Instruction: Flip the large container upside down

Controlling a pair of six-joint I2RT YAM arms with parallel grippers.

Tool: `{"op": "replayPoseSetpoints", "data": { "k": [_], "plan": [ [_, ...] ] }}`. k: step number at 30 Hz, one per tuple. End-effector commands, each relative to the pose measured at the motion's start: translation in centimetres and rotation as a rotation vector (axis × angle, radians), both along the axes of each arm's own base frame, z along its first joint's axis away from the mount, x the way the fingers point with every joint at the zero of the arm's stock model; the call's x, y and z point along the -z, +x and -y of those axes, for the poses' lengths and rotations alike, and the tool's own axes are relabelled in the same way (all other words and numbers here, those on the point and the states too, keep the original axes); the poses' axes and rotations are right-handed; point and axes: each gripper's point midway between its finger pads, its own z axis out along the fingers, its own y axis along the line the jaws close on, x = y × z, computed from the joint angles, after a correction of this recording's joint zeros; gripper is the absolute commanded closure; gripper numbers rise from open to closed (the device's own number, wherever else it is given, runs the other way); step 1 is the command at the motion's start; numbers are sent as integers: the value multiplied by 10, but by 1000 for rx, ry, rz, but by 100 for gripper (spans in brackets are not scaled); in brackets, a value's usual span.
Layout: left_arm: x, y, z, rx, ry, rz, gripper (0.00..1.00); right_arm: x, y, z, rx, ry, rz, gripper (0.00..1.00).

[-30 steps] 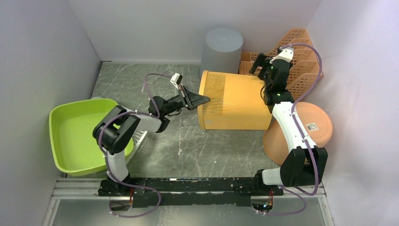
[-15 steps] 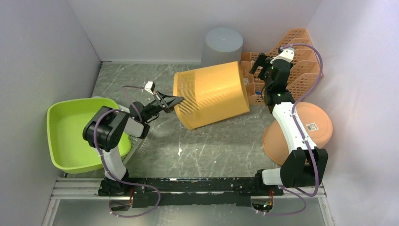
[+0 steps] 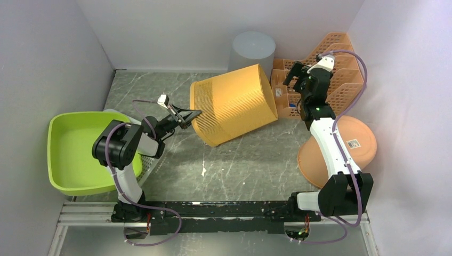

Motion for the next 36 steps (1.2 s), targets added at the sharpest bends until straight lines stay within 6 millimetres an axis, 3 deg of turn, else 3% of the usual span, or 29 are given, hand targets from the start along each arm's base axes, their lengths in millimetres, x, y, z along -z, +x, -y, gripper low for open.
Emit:
{"op": "replayPoseSetpoints", "data": {
  "k": [1,4,11,13,19,23,25,31,36],
  "plan": [
    [24,-15,-19,-38,59,131,93,18,-3,-15,-76,19,-67,0],
    [24,-14,-20,-36,58,133,93,31,-4,-45,-192,5,-110,0],
    [23,-9,-22,-48,56,135,93,32,-15,-148,-497,-80,-163,0],
    [25,-8,-23,-53,56,126,93,34,-18,-162,-537,-78,-165,0],
    [25,0,-23,-52,46,111,92,44,-20,-178,-571,-77,-185,0],
    [25,9,-24,-69,64,104,23,49,-20,-185,-584,-89,-200,0],
    [24,15,-24,-77,79,101,4,50,-19,-188,-587,-95,-203,0],
    [15,35,-22,-93,136,103,0,56,-18,-192,-597,-95,-215,0],
    [24,54,-28,-146,256,40,0,61,-16,-195,-602,-95,-223,0]
  ]
}}
